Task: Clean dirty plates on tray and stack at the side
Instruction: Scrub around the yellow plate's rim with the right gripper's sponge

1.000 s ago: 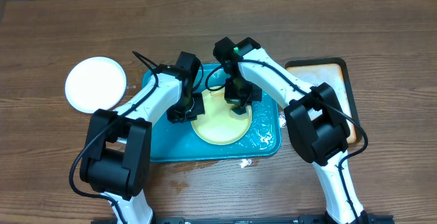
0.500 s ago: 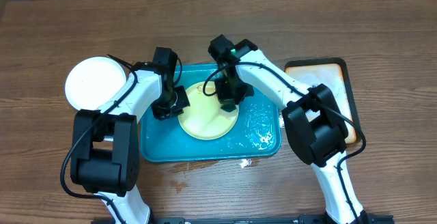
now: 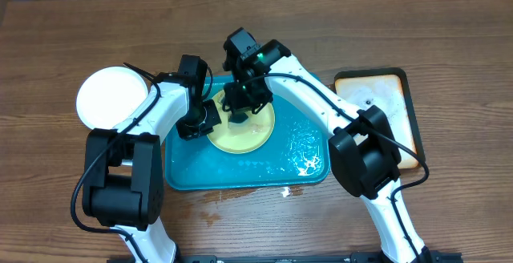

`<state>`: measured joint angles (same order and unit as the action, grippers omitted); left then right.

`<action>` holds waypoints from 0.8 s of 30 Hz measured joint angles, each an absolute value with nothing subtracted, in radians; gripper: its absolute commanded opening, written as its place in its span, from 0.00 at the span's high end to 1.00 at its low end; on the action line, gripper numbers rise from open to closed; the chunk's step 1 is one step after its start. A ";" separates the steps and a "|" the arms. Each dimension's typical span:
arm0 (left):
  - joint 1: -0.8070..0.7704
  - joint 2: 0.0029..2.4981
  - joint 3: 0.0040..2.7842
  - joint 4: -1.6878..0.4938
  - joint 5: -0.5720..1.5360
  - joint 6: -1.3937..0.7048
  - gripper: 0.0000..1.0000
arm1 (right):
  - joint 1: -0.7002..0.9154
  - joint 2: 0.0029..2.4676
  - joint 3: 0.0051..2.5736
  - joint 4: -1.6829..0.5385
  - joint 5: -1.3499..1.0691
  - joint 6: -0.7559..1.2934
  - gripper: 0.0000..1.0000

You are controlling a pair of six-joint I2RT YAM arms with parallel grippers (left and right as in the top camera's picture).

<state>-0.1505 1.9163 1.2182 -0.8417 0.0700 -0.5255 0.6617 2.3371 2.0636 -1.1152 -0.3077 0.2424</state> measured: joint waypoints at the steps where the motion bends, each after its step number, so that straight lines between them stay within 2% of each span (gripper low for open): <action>1: -0.150 1.916 1.218 -0.842 0.070 -0.525 0.96 | 0.661 2.337 2.066 -1.115 -0.310 0.243 0.96; 8: -0.150 1.916 1.218 -0.843 0.072 -0.520 0.96 | 0.629 2.337 2.066 -1.137 -0.241 0.329 0.96; 14: -0.151 1.916 1.218 -0.843 0.075 -0.514 0.96 | 0.592 2.337 2.067 -1.119 -0.266 0.321 0.96; 24: -0.165 1.926 1.240 -0.866 0.073 -0.497 0.96 | 0.653 2.337 2.006 -1.056 -0.298 0.337 0.96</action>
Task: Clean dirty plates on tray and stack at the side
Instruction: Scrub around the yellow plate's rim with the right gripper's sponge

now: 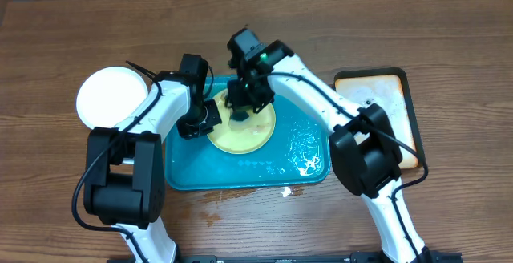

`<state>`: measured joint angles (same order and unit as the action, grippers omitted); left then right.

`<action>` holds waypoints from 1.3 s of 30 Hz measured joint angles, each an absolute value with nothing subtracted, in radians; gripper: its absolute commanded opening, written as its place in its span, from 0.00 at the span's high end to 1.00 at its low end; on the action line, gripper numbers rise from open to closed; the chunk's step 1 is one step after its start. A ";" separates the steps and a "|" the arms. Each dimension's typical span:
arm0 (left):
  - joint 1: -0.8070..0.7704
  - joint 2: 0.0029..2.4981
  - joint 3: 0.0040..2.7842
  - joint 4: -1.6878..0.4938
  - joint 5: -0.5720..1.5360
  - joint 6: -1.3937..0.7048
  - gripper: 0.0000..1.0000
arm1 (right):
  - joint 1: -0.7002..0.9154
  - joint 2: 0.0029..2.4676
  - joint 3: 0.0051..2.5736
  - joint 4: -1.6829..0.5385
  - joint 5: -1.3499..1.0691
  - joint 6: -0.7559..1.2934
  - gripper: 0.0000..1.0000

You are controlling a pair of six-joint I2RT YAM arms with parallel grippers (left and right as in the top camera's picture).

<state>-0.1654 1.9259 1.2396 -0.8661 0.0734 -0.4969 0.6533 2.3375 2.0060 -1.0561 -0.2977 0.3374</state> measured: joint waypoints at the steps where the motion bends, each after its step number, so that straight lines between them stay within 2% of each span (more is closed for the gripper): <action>1: -0.169 1.927 1.242 -0.868 0.073 -0.495 0.96 | 0.657 2.337 1.990 -1.048 -0.300 0.341 0.96; 18: -0.264 1.932 1.253 -0.879 0.062 -0.495 0.96 | 0.642 2.365 1.921 -0.912 -0.339 0.442 0.96; 30: -0.308 1.945 1.277 -0.879 0.067 -0.499 0.96 | 0.596 2.365 1.921 -0.992 -0.273 0.524 0.96; 39: -0.315 1.951 1.291 -0.880 0.067 -0.524 0.96 | 0.497 2.352 1.890 -1.027 -0.285 0.577 0.96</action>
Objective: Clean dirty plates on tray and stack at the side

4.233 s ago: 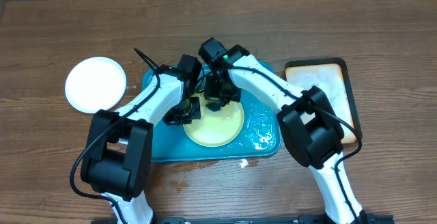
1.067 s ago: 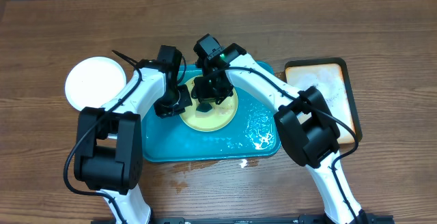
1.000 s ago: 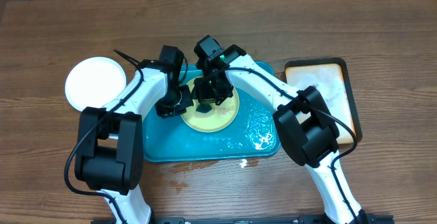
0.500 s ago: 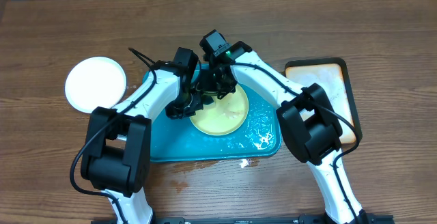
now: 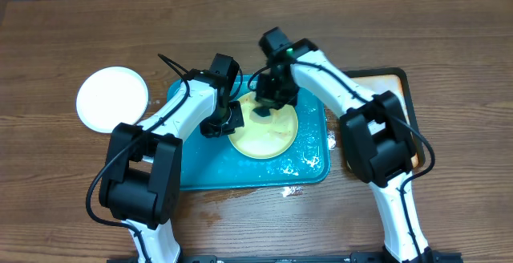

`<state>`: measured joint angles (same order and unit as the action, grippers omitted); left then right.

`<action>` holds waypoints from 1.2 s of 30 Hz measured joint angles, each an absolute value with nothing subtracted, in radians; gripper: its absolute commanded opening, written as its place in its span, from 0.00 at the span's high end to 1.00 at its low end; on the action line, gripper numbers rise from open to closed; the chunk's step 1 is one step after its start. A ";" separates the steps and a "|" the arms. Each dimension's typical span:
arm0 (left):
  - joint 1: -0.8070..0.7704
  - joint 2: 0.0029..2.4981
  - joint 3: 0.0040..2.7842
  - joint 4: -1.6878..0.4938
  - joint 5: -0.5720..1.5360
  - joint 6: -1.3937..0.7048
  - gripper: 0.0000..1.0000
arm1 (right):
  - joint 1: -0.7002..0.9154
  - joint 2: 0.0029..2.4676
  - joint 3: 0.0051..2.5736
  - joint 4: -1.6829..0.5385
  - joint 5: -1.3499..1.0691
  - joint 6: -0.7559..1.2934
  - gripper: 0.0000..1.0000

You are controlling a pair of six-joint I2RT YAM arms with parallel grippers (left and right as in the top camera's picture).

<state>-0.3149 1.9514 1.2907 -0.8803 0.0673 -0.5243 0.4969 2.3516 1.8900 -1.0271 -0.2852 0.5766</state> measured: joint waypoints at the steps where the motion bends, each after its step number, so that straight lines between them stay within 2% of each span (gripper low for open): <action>1: -0.315 1.951 1.292 -0.879 0.067 -0.526 0.96 | 0.487 2.351 1.890 -1.035 -0.286 0.580 0.96; 11: -0.328 1.952 1.303 -0.867 0.073 -0.548 0.96 | 0.410 2.348 1.888 -1.140 -0.303 0.593 0.96; 21: -0.328 1.952 1.303 -0.867 0.070 -0.553 0.96 | 0.409 2.336 1.928 -1.216 -0.263 0.474 0.96; 28: -0.320 1.952 1.313 -0.908 0.023 -0.561 0.96 | 0.377 2.166 2.096 -1.323 -0.173 0.471 0.96; 36: -0.319 1.967 1.500 -1.110 -0.101 -0.566 0.96 | 0.266 1.987 2.177 -1.528 -0.070 0.471 0.96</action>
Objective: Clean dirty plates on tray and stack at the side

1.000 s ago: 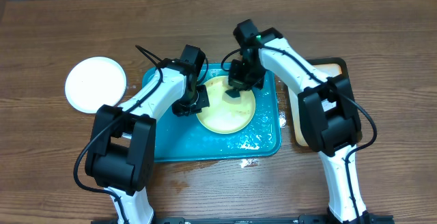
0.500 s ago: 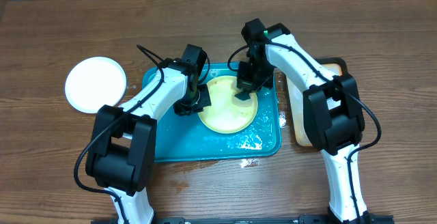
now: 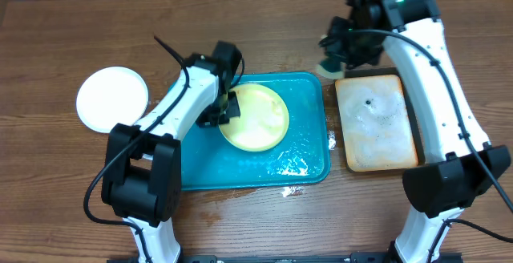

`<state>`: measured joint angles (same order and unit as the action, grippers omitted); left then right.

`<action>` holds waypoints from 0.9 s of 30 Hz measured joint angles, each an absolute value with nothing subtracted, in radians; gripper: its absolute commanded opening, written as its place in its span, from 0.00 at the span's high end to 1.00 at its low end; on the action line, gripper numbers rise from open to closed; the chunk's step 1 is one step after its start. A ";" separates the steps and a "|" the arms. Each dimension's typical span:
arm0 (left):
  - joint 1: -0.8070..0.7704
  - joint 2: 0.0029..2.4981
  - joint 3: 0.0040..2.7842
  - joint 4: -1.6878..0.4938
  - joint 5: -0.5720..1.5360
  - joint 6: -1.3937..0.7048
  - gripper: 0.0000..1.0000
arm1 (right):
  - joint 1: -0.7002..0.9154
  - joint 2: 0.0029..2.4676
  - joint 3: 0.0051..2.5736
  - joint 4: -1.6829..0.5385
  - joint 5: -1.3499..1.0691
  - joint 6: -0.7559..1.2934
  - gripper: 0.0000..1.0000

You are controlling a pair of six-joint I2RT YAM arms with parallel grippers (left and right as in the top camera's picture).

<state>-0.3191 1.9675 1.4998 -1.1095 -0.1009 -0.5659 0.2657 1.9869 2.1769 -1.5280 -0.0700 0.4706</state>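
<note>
A pale yellow plate (image 3: 260, 120) lies on the wet teal tray (image 3: 300, 163), in its upper middle. My left gripper (image 3: 228, 111) sits at the plate's left rim and looks shut on it. My right gripper (image 3: 335, 54) is raised off the tray, beyond its far right corner. It is shut on a small pale green sponge (image 3: 326, 70). A clean white plate (image 3: 112, 99) rests on the table to the left of the tray.
A brown board with a dark rim (image 3: 377, 123), flecked with foam, lies right of the tray under the right arm. Water drops and a white scrap (image 3: 286, 191) lie on the wood at the tray's front edge.
My right gripper has left the yellow plate and now hangs with the sponge past the tray's far right corner, near the brown board. The left gripper and the plate sit slightly further left and back.
At first my left gripper held the yellow plate's left rim at the tray's left-centre, with my right gripper pressed on the plate. Later both grippers and the plate were further right on the tray. Now the right gripper is off the plate; the left stays at the rim.
</note>
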 measured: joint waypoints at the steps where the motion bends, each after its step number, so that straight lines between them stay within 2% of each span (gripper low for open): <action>1: -0.319 1.968 1.534 -1.135 -0.115 -0.567 0.96 | 0.257 1.991 2.175 -1.539 -0.062 0.470 0.96; 16: -0.366 1.968 1.959 -1.520 -0.456 -0.574 0.96 | 0.241 2.028 2.153 -1.654 0.061 0.470 0.96; 27: -0.502 1.968 2.011 -1.687 -0.737 -0.612 0.96 | 0.240 2.028 1.952 -1.611 0.113 0.479 0.96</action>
